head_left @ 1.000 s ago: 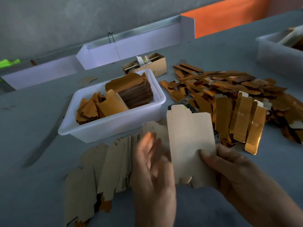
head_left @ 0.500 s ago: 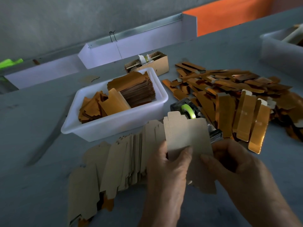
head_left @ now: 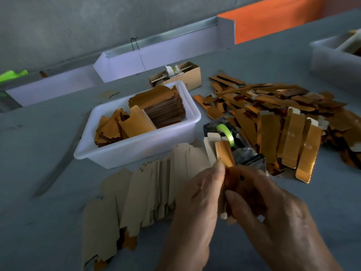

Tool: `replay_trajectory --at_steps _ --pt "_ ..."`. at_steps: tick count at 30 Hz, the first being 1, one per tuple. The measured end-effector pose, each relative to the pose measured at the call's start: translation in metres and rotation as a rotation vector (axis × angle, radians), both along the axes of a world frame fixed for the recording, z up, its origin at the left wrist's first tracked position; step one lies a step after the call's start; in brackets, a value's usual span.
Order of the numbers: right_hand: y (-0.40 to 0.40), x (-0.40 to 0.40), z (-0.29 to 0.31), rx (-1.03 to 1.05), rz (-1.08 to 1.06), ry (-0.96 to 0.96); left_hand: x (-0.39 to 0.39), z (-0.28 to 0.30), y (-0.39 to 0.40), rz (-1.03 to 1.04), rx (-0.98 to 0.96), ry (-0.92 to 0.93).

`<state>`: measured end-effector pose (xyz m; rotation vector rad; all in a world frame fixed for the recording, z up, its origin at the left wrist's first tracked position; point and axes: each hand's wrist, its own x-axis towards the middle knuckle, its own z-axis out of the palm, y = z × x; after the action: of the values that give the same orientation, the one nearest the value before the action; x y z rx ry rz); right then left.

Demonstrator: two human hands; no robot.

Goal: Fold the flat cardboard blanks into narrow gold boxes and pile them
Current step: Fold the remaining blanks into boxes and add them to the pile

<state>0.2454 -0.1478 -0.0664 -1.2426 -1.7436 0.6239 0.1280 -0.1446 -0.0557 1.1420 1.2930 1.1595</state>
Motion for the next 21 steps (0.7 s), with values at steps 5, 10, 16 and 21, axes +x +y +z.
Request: replay_trajectory --at_steps 5,10,16,21 --pt "0.002 0.002 0.003 -0.298 -0.014 0.196 -0.007 -0.007 -0.002 -0.036 -0.004 0.106" --pt "0.013 0.015 0.0 -0.663 0.015 0.635 -0.014 -0.003 -0.007 -0.184 -0.086 0.084" --pt "0.016 0.017 -0.003 -0.795 0.099 0.791 -0.011 -0.002 -0.008 -0.069 -0.029 0.229" --pt "0.016 0.015 -0.001 -0.756 0.061 0.792 0.002 -0.007 -0.011 0.21 0.157 0.433"
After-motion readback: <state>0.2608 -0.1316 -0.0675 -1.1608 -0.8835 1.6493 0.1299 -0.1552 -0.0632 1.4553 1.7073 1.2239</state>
